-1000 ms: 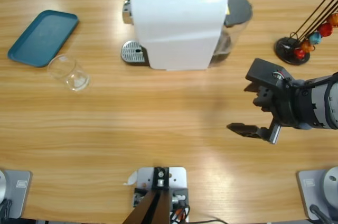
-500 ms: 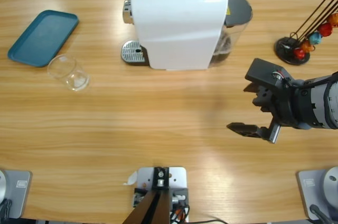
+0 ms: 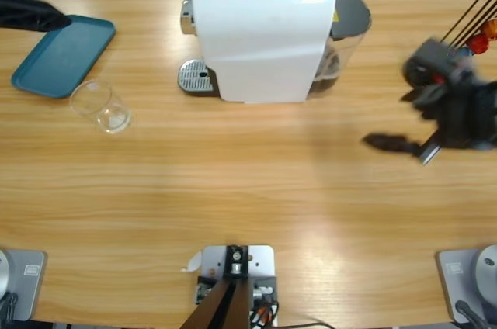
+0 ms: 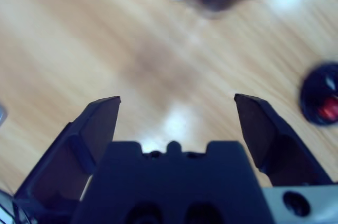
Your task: Pour coffee
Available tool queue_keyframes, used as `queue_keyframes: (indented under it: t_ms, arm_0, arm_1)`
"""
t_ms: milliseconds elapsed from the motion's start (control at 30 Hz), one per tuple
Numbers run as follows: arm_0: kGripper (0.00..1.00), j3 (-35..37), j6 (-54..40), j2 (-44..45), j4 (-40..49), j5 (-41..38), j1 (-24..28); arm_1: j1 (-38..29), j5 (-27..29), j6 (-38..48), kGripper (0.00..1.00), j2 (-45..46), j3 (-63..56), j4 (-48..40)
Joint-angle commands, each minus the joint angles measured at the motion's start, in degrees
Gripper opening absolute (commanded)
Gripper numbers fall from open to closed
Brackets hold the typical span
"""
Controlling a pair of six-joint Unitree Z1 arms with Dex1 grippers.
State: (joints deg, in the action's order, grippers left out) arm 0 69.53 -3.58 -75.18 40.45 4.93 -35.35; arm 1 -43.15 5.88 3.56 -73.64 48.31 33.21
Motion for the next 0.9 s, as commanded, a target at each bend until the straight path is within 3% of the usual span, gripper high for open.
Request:
queue_keyframes:
  t_ms: [33,200,333,400,467,567,633,767,900]
  arm_0:
    - [0.908,-5.79,3.09,1.07,-2.12,-1.35,-0.68]
    - [0.926,-8.98,3.97,3.44,-2.95,-5.02,-0.68]
    - [0.920,-11.12,4.20,4.99,-4.57,-5.06,-0.68]
    - [0.919,-12.98,4.11,6.33,-7.12,-4.93,-0.68]
    - [0.918,-14.48,4.58,7.05,-8.93,-4.79,-0.68]
    - [0.918,-16.01,4.41,7.63,-10.81,-4.81,-0.68]
    - [0.918,-17.82,3.56,8.54,-13.34,-3.12,-0.68]
    - [0.921,-17.50,3.16,9.35,-11.25,-1.36,-0.68]
    - [0.917,-17.17,2.61,8.19,-10.44,-1.77,-0.68]
  arm_1:
    - [15.19,-0.87,7.11,0.941,5.41,5.17,4.36]
    - [24.21,-1.89,10.41,0.934,3.86,9.00,5.25]
    - [29.11,-0.32,9.99,0.936,0.47,14.66,11.71]
    - [31.52,-2.82,9.96,0.919,-0.85,19.40,16.17]
    - [31.99,-4.00,8.48,0.881,-4.23,25.07,22.48]
    - [31.99,0.54,7.07,0.881,-6.04,32.68,31.43]
    - [31.99,0.29,7.35,0.884,-6.32,35.08,34.31]
    - [32.70,-1.94,9.97,0.953,-6.06,32.27,31.16]
    - [32.70,-2.03,10.32,0.895,-3.35,22.99,20.83]
